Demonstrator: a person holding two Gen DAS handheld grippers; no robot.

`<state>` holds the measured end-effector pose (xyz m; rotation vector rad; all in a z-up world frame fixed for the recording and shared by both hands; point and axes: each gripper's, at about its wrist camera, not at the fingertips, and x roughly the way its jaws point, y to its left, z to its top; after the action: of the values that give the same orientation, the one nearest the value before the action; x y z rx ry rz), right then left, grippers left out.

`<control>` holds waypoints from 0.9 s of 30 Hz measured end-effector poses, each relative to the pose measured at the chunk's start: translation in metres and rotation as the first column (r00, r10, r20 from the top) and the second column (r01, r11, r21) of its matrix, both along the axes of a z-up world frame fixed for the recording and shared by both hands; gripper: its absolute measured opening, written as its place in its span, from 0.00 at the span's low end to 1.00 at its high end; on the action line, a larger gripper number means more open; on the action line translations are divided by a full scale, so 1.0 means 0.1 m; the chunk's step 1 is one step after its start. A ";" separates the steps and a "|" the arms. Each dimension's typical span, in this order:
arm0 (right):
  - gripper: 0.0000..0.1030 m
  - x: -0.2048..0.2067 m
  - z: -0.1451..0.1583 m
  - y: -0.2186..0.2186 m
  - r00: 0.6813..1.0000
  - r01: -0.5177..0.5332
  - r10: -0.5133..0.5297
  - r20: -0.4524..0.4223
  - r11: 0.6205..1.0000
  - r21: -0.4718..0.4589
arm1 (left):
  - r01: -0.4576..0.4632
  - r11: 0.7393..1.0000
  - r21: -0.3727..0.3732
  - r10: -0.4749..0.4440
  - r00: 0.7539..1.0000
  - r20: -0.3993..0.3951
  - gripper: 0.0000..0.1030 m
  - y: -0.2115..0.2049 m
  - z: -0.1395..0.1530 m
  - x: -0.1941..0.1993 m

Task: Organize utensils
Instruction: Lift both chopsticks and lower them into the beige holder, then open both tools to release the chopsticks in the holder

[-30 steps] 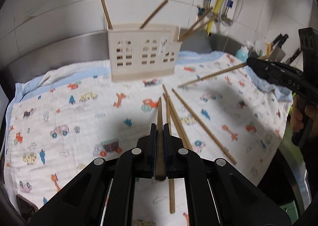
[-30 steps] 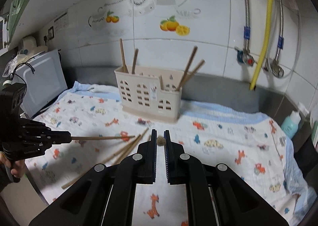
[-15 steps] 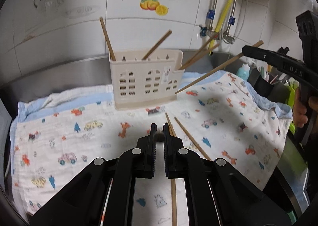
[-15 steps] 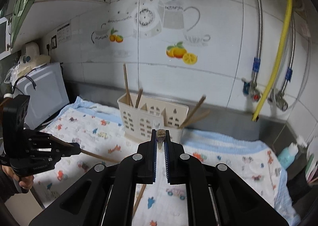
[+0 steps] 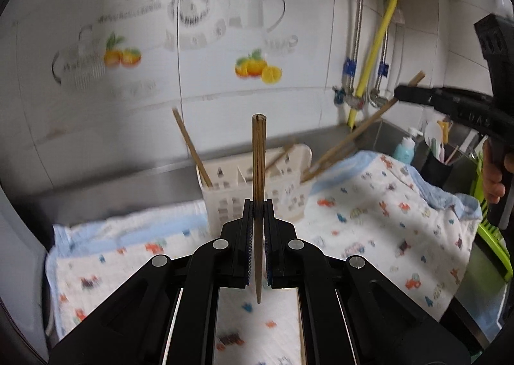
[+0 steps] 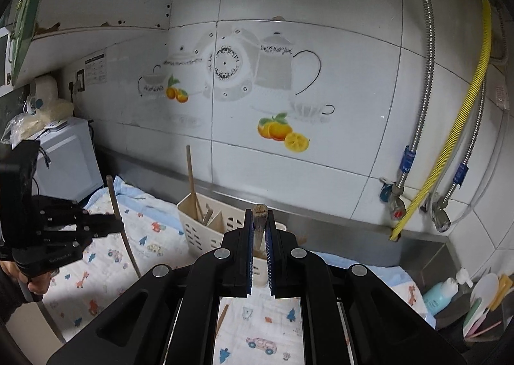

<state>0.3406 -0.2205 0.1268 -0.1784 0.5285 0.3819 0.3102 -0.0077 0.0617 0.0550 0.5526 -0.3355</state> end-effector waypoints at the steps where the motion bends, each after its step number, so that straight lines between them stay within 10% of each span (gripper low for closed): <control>1: 0.07 0.05 0.01 0.00 1.000 0.003 -0.003 -0.006 1.000 0.002 | -0.005 1.000 0.000 0.005 1.000 0.017 0.05 -0.01 0.08 0.02; 13: 0.07 0.40 -0.24 0.07 0.998 -0.006 0.007 -0.070 1.000 0.012 | -0.101 0.994 -0.049 0.109 0.972 0.209 0.05 0.00 0.84 0.62; 27: 0.07 0.56 -0.55 0.06 0.993 -0.014 0.017 -0.113 1.000 0.024 | -0.170 0.985 -0.040 0.172 0.983 0.060 0.06 0.02 0.22 1.23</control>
<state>0.3961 -0.2141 0.0718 -0.1390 0.6348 0.4147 0.4334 -0.0055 0.0834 -0.0156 0.4844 -0.1754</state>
